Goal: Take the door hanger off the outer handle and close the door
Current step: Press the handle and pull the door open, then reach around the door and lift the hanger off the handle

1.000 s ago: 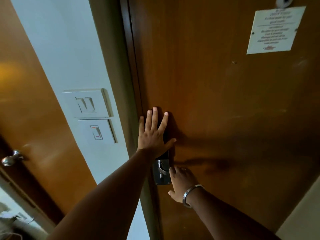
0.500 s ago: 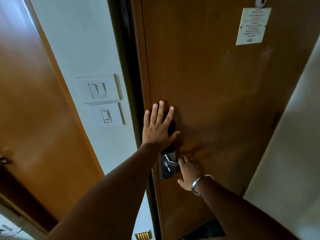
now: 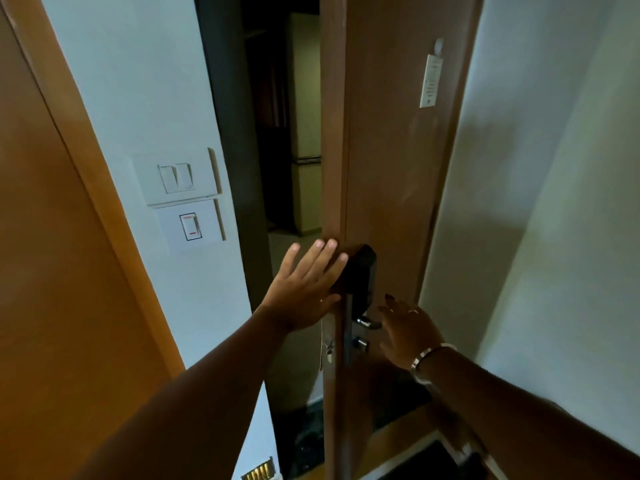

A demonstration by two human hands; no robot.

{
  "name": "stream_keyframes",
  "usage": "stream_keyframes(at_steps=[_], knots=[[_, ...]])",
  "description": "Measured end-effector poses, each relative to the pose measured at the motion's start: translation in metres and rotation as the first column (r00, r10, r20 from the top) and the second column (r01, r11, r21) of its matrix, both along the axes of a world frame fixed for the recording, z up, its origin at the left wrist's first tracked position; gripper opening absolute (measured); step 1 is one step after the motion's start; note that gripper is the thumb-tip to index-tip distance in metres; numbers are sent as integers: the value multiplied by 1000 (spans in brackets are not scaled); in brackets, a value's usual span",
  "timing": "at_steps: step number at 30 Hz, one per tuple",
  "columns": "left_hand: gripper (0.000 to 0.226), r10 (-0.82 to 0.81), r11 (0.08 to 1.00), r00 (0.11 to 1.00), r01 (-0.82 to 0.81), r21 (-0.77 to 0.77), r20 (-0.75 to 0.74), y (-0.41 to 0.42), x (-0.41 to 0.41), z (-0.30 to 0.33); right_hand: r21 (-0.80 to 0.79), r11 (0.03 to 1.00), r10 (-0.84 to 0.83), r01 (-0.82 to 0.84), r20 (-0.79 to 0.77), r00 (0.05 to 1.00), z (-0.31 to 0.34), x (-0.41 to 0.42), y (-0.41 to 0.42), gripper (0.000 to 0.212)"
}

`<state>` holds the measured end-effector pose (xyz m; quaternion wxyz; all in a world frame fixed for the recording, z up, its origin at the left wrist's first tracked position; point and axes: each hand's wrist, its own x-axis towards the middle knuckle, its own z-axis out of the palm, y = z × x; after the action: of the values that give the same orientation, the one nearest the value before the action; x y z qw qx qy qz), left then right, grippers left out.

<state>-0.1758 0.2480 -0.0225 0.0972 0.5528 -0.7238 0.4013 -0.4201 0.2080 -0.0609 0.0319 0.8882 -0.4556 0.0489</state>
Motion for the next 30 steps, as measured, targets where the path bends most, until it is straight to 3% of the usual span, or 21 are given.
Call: stream_keyframes(at_steps=[4,7,12,17,21,24,28,30], knots=[[78,14,997,998,-9,73,-66,14,5,-18,-107,991,-63,85,198,978,49,-31,40,67],[81,3,991,996,10,135,-94,17,-1,-33,-195,972,-81,129,238,968,91,-49,63,77],[97,-16,964,978,71,255,-210,7,-25,-66,-497,860,20,116,259,966,155,-64,91,78],[104,-80,909,962,177,377,-260,-17,-59,-96,-654,756,96,-36,56,994,205,-63,100,74],[93,-162,867,958,253,428,-238,-47,-88,-100,-687,710,32,-152,-184,982,230,-62,85,74],[83,-287,852,936,347,392,-206,-75,-113,-93,-599,777,-64,-196,-385,921,235,-68,62,84],[96,-400,804,905,422,419,-143,-109,-152,-82,-520,843,-222,-138,-570,791,219,-92,30,98],[92,-450,766,880,467,443,-150,-122,-171,-80,-492,865,-268,-100,-622,736,207,-110,15,100]])
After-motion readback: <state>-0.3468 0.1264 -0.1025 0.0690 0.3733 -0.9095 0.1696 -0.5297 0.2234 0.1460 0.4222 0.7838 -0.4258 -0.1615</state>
